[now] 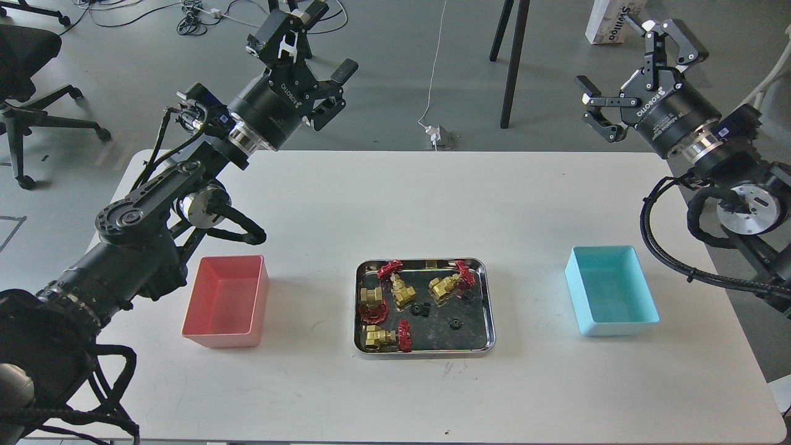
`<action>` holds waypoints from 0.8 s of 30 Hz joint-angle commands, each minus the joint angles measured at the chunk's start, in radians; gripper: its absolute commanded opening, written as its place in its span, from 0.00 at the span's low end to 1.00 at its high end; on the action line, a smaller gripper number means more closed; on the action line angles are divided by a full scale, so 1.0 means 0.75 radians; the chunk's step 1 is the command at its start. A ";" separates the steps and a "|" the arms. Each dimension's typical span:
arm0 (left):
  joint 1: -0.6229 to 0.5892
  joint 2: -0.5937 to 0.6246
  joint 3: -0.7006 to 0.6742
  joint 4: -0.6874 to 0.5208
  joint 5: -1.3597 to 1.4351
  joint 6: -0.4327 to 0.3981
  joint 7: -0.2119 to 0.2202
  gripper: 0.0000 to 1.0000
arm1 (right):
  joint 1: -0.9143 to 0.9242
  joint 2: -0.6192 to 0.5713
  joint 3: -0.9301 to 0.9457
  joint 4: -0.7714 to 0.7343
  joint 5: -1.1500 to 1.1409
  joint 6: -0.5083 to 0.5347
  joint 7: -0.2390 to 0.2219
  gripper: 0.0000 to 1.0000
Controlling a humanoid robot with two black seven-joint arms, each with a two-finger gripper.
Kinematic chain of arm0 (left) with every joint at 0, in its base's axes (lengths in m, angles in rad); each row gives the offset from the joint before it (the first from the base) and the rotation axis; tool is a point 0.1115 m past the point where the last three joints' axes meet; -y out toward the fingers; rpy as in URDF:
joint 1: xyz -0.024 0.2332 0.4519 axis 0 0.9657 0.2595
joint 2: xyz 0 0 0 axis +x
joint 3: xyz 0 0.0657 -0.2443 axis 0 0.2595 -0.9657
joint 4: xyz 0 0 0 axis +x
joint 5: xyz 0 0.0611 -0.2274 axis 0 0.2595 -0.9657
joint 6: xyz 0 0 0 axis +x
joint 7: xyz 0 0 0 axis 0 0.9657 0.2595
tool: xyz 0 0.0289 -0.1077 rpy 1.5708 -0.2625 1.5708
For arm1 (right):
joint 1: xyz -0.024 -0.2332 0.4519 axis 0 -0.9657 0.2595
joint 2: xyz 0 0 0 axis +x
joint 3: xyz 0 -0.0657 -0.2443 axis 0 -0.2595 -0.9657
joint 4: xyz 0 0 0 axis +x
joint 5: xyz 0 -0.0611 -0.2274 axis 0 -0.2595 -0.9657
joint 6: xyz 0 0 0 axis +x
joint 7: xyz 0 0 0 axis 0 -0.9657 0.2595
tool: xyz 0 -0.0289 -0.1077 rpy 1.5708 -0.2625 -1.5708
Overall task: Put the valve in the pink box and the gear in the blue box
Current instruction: 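Raise the left arm and swing the left gripper toward the tray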
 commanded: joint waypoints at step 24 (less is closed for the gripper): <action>-0.091 -0.032 -0.112 -0.233 -0.336 0.000 0.000 1.00 | 0.016 -0.073 -0.011 -0.076 0.282 0.000 -0.002 1.00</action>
